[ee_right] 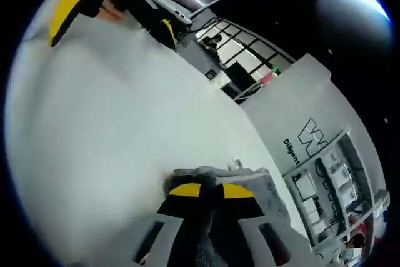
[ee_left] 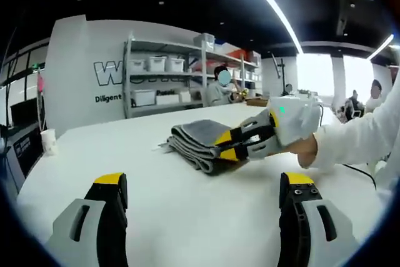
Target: Open the folded towel by lifting each exposed corner and separating the folded layers until the towel lies flat within the target outline without major curled edges
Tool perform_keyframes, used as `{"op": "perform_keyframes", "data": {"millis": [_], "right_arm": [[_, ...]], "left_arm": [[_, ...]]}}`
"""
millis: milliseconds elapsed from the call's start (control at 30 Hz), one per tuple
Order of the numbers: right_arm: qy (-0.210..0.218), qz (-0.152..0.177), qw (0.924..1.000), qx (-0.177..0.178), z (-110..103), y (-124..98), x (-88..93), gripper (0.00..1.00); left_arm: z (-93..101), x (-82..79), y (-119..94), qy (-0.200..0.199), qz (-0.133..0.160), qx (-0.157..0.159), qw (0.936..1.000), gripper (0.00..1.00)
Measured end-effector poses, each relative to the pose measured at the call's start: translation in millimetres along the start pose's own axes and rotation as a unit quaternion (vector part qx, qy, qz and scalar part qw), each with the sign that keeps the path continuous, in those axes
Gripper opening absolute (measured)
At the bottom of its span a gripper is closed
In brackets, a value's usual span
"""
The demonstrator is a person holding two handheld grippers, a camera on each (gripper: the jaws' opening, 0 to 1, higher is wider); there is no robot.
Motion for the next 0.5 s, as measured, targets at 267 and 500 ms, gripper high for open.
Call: {"op": "perform_keyframes", "data": {"millis": [267, 500], "right_arm": [[0.055, 0.034, 0.9978, 0.015, 26, -18, -1.0, 0.00], [0.123, 0.055, 0.9906, 0.024, 54, -30, 6.5, 0.00]], "left_arm": [[-1.0, 1.6, 0, -0.005, 0.000, -0.001, 1.0000, 1.00], [-3.0, 1.8, -3, -0.010, 0.004, -0.004, 0.9999, 1.00]]}}
Point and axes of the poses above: the point that each gripper's makers call its tool centre point, and the gripper's own axes: y roughly forward along the fingers, z roughly to its right, x roughly out of its underside, the point moved 4 cm from there along -y, roughly backward along the fingers, and after that the axes turned 15 degrees about -z, right-handed, at the moved point
